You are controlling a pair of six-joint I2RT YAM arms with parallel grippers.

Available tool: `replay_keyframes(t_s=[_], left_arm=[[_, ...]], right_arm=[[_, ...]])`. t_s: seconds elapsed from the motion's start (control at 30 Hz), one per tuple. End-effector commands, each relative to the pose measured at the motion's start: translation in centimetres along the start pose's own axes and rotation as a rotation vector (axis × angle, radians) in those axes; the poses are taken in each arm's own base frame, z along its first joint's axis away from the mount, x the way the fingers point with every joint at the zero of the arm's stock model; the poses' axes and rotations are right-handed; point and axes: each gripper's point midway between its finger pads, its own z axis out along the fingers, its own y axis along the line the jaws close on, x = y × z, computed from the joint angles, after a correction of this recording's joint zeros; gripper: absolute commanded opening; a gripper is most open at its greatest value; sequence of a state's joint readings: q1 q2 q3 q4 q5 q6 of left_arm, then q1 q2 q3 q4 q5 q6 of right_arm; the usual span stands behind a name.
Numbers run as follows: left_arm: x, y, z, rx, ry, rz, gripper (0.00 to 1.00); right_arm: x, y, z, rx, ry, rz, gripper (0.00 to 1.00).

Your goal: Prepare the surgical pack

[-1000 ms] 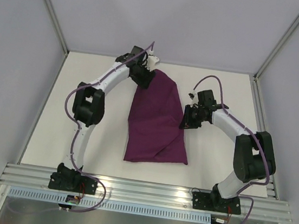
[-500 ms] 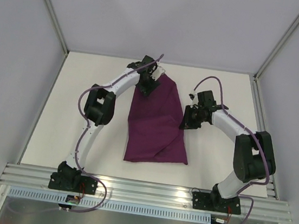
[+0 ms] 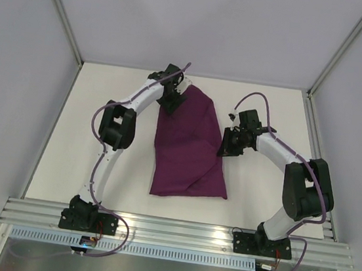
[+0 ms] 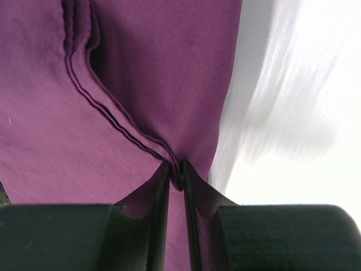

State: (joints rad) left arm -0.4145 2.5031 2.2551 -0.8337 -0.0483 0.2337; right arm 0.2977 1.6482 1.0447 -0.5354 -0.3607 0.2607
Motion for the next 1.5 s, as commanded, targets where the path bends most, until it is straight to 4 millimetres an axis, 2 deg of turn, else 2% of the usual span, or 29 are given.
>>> replay_keyframes(t_s=[0.0, 0.2, 0.27, 0.3, 0.33, 0.43, 0.6, 0.77, 0.8, 0.83, 0.87, 0.9, 1.0, 1.1, 1.2, 1.23, 1.27, 1.3, 1.33, 1.37, 1.4, 1.43, 1.47], left_arm=[[0.9, 1.7, -0.5, -0.018, 0.037, 0.007, 0.74], [1.5, 1.5, 0.2, -0.008, 0.055, 0.012, 0.73], [1.8, 2.0, 0.4, -0.011, 0.064, 0.005, 0.56], [1.7, 2.2, 0.2, -0.006, 0.063, -0.003, 0.42], [1.7, 2.3, 0.2, -0.001, 0.057, -0.015, 0.19], [0.7, 2.6, -0.1, 0.001, 0.014, 0.005, 0.00], [-1.3, 3.4, -0.6, -0.033, -0.066, 0.021, 0.00], [-2.0, 4.3, -0.7, -0.074, -0.091, 0.021, 0.00], [-2.1, 4.2, -0.7, -0.073, -0.091, 0.020, 0.07], [-2.1, 4.1, -0.9, -0.063, -0.092, 0.019, 0.20], [-2.3, 3.6, -1.4, -0.036, -0.103, 0.018, 0.32], [-2.2, 3.2, -1.9, -0.017, -0.098, -0.001, 0.42], [-3.5, 2.1, -4.8, 0.048, -0.149, -0.026, 0.60], [-4.9, 2.2, -8.2, 0.056, -0.205, -0.029, 0.70], [-5.2, 2.1, -12.1, 0.066, -0.230, -0.034, 0.71], [-5.0, 1.8, -13.2, 0.079, -0.229, -0.044, 0.71], [-4.0, 0.8, -15.0, 0.120, -0.222, -0.045, 0.70], [-3.2, 0.1, -15.7, 0.148, -0.213, -0.044, 0.67], [-1.5, -2.0, -17.0, 0.221, -0.195, -0.031, 0.63], [-0.5, -3.3, -17.4, 0.260, -0.181, -0.017, 0.52], [0.7, -4.6, -17.6, 0.292, -0.158, 0.003, 0.48], [3.2, -7.5, -17.7, 0.365, -0.107, 0.054, 0.45], [4.4, -9.0, -17.6, 0.407, -0.078, 0.081, 0.42]], right_arm=[[0.2, -0.3, -0.2, 0.010, 0.000, -0.002, 0.17], [0.4, -0.3, -0.3, 0.012, 0.000, -0.008, 0.16], [0.3, -0.3, -0.3, 0.014, -0.001, -0.008, 0.15], [0.4, -0.3, -0.3, 0.014, 0.001, -0.007, 0.15], [0.5, -0.4, -0.2, 0.015, 0.005, -0.007, 0.15], [0.5, -0.5, 0.0, 0.016, 0.007, -0.005, 0.12], [0.8, -0.7, 0.1, 0.026, 0.016, 0.005, 0.02], [0.7, -0.8, -0.2, 0.042, 0.013, 0.009, 0.03], [0.8, -0.8, -0.3, 0.041, 0.015, 0.008, 0.07], [0.6, -0.7, -0.3, 0.037, 0.012, 0.010, 0.11], [0.3, -0.5, -0.4, 0.034, 0.007, 0.006, 0.18], [0.2, -0.5, -0.5, 0.033, 0.005, 0.005, 0.21], [-1.1, 0.2, -1.6, 0.032, -0.035, -0.010, 0.35], [-3.0, 1.3, -3.5, 0.021, -0.103, -0.034, 0.44], [-4.1, 1.4, -5.2, 0.069, -0.153, -0.033, 0.47], [-4.2, 1.2, -5.5, 0.091, -0.162, -0.027, 0.48], [-4.1, 0.7, -6.1, 0.138, -0.178, -0.022, 0.47], [-3.8, 0.6, -6.3, 0.158, -0.179, -0.025, 0.47], [-3.6, 1.0, -6.7, 0.173, -0.195, -0.045, 0.42], [-3.3, 1.4, -6.7, 0.165, -0.197, -0.061, 0.38], [-2.6, 1.9, -6.4, 0.146, -0.189, -0.077, 0.33], [-2.7, 3.5, -6.3, 0.064, -0.209, -0.104, 0.21], [-2.4, 4.2, -6.1, 0.016, -0.209, -0.107, 0.16]])
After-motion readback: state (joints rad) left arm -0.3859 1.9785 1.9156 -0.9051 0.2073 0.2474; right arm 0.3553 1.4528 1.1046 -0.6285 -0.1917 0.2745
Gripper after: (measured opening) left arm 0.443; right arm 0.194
